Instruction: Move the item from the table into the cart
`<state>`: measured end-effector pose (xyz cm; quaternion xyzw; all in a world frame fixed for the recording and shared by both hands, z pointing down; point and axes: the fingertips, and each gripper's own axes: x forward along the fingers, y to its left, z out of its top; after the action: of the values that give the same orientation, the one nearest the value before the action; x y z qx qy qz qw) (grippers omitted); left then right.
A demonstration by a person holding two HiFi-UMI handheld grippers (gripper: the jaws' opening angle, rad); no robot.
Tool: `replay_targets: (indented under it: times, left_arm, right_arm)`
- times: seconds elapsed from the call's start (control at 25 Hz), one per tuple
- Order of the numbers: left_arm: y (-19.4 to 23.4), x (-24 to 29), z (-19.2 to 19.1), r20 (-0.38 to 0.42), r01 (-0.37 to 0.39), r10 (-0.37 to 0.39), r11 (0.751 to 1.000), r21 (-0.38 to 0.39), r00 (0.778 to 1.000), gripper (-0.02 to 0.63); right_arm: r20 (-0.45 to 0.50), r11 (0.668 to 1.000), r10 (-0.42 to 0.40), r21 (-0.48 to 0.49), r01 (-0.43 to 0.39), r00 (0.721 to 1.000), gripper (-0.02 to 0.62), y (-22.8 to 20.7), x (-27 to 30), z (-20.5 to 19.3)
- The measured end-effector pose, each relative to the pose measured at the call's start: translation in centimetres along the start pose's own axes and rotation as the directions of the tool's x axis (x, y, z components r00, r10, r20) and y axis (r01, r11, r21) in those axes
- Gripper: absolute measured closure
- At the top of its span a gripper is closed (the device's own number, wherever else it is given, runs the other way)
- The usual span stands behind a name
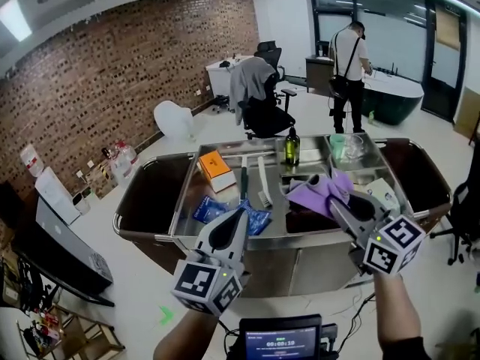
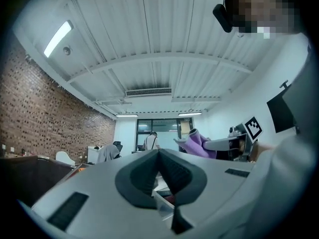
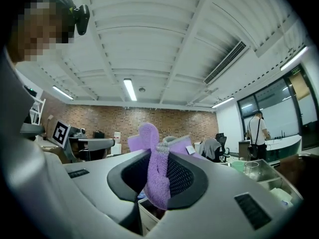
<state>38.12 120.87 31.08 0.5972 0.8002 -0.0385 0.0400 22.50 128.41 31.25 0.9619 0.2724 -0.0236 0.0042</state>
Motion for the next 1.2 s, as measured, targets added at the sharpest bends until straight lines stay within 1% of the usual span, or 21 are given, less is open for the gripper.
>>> replay_targets:
  times: [0.16,0.28,0.44,0.64,0.72,0.84,0.92,1.04,1.12,1.2]
  left_arm:
    - [2.9,5.4,-0.2,-0.022,0.071,-0.071,0.997,0.01,0.997,0.604]
    - [5.3,7.7,-1.3,-0.071,0.131,-0.128,0.991,0.03,0.989,0.604]
    - [8.8,10.6,-2.0,-0.076,0.176,-0.174,0.984,0.02,0.982,0.604]
    - [11.5,14.3,-2.7,-0.113,0.177,-0.175,0.984,0.011,0.978,0.604]
    - [12.0,15.6,-2.8,-0.122,0.166,-0.164,0.986,0.008,0.979,0.604]
    - [12.1,18.0,-3.3,-0.139,0.156,-0.158,0.987,-0.021,0.978,0.604]
    - [12.3,19.5,-3.6,-0.155,0.145,-0.147,0.989,-0.027,0.977,0.604]
    - [12.7,21.6,-4.3,-0.178,0.127,-0.129,0.992,-0.02,0.975,0.604]
    - [13.1,22.9,-5.0,-0.198,0.119,-0.121,0.993,-0.02,0.973,0.604]
    - [13.9,24.8,-6.0,-0.223,0.109,-0.115,0.993,-0.037,0.968,0.604]
  right_arm:
    - [-0.044,0.998,-0.064,0.001,0.064,0.997,0.525,-4.6,4.5,-0.7]
    - [-0.059,0.993,-0.115,0.017,0.116,0.992,0.525,-6.1,7.5,-1.3]
    - [-0.094,0.986,-0.167,-0.01,0.167,0.981,0.525,-7.7,11.2,-1.3]
    - [-0.141,0.985,-0.174,-0.019,0.173,0.975,0.526,-10.1,15.1,-1.2]
    - [-0.161,0.986,-0.166,-0.028,0.163,0.973,0.525,-11.2,16.3,-1.2]
    - [-0.202,0.989,-0.148,-0.052,0.14,0.968,0.525,-13.2,17.8,-1.3]
    - [-0.232,0.99,-0.14,-0.058,0.13,0.963,0.525,-14.7,18.7,-1.7]
    - [-0.292,0.991,-0.13,-0.057,0.119,0.948,0.525,-16.8,20.1,-3.0]
    - [-0.343,0.992,-0.121,-0.062,0.106,0.932,0.525,-18.2,21.3,-4.1]
    - [-0.398,0.994,-0.106,-0.069,0.085,0.911,0.525,-19.8,23.1,-5.1]
